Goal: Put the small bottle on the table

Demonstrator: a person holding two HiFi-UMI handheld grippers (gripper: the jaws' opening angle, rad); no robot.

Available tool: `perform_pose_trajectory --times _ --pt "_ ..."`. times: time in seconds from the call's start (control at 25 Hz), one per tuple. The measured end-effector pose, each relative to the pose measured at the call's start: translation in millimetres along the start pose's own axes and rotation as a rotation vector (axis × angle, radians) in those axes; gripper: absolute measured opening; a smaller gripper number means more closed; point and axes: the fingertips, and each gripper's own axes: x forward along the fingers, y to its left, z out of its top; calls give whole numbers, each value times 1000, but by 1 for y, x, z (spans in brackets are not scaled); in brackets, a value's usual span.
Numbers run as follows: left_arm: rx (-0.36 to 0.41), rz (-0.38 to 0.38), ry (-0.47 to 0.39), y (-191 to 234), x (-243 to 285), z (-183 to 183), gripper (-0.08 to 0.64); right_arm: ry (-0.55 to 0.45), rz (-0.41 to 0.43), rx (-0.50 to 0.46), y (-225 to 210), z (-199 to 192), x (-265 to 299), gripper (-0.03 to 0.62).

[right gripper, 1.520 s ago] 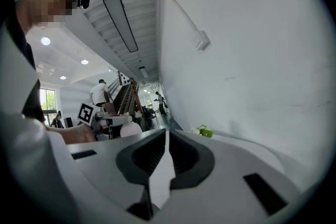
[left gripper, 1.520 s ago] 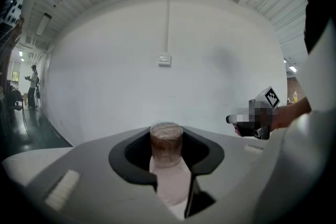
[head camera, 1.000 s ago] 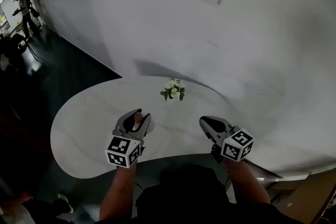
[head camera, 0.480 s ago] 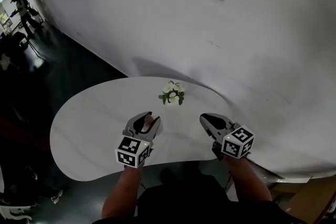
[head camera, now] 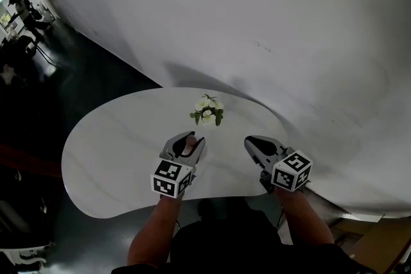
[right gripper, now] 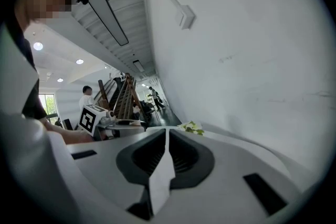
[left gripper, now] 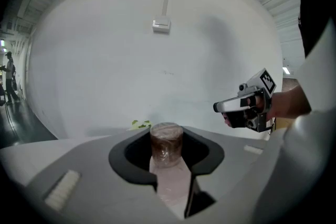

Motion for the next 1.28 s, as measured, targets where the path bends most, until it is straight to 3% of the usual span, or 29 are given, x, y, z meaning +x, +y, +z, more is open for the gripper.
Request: perform_pose_trajectory --times 0.84,1.28 --pt "1 -92 213 -27 87 -96 138 51 -33 39 -20 -24 -21 12" --pt "44 -103 261 -23 111 -107 138 70 -57 73 -36 -36 -29 12"
